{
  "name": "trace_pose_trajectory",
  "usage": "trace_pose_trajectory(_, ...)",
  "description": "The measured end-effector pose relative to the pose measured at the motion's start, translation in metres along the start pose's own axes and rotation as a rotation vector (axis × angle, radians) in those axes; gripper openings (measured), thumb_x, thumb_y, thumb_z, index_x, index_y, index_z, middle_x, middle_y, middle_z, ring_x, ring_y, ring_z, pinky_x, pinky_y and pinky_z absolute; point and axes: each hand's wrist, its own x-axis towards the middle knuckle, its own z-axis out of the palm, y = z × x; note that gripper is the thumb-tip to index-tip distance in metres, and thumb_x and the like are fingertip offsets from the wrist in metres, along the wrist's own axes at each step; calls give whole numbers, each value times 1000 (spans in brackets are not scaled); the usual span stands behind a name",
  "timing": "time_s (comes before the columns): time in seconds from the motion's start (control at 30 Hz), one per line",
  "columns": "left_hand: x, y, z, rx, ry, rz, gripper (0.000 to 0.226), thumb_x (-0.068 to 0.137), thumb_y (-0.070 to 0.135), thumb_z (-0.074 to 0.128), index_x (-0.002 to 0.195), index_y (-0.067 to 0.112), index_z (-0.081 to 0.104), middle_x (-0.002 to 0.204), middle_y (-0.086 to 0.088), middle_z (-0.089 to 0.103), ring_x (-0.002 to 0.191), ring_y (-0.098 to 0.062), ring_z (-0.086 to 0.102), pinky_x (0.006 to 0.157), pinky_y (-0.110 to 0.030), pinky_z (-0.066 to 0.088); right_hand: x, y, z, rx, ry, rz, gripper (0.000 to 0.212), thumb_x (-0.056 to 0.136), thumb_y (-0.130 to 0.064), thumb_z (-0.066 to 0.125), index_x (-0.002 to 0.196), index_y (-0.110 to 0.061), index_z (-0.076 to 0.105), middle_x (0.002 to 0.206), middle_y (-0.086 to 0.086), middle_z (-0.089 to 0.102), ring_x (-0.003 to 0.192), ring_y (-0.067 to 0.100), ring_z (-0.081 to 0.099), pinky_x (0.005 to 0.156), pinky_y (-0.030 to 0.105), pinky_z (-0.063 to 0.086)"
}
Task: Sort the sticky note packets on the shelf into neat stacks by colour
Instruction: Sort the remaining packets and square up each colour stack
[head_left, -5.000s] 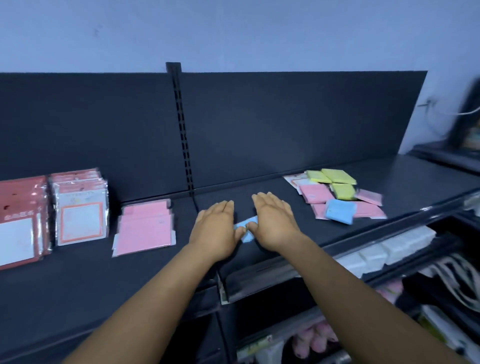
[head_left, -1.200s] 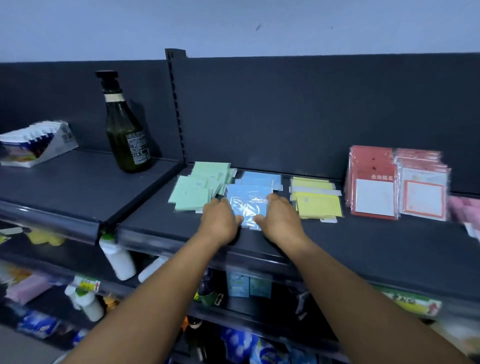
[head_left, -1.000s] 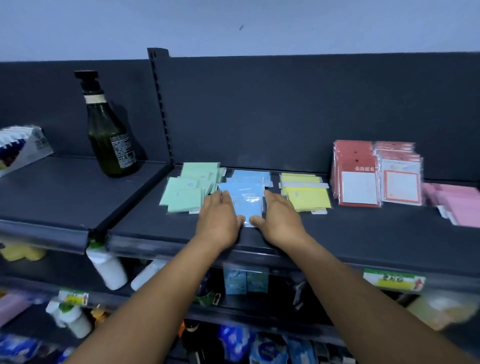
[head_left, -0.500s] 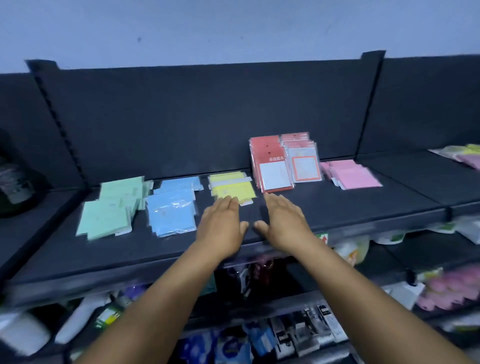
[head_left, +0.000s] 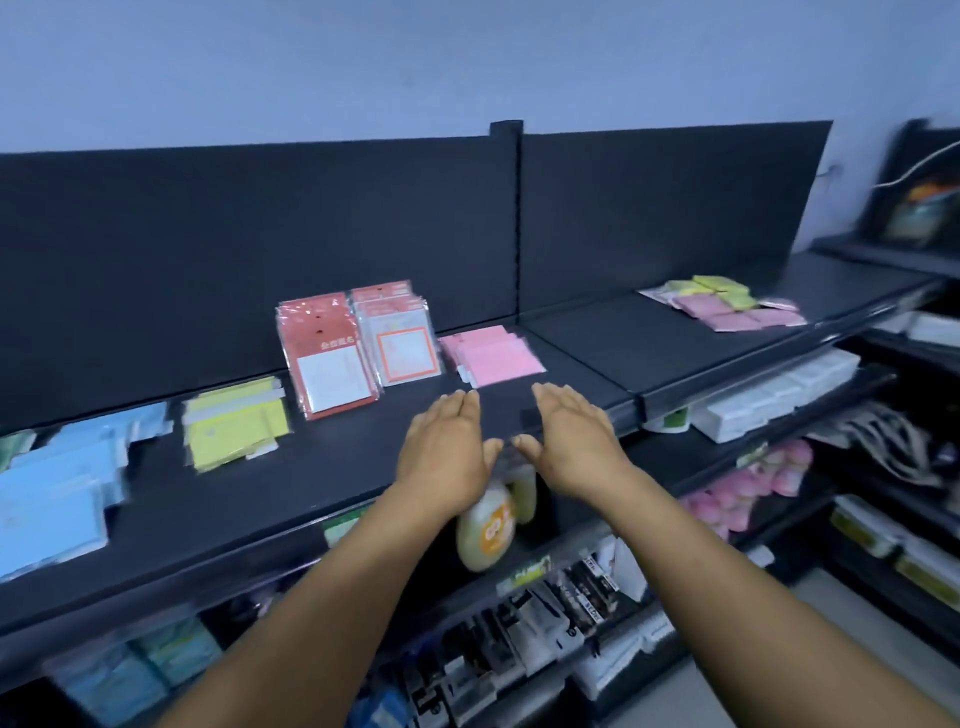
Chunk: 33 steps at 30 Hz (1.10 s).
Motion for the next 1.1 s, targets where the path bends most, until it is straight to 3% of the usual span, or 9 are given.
trace_pose_trajectory(0.53,100,203,55,-46,2,182,65,100,40,38,152,10,12,159,-5,16,147,-20,13,118,-34,14,19,215,-82,-39,105,176,70,96,-41,48,152,-13,15,159,2,16,148,19,8,119,35,11)
trace_pose_trajectory(1.1,271,284,112,-153,-80,320,62,100,37,39,152,13,16,158,-3,19,146,-19,17,118,-36,16,130,339,-103,-48,111,356,63,98,-41,43,151,-16,20,158,2,19,147,18,13,119,37,12)
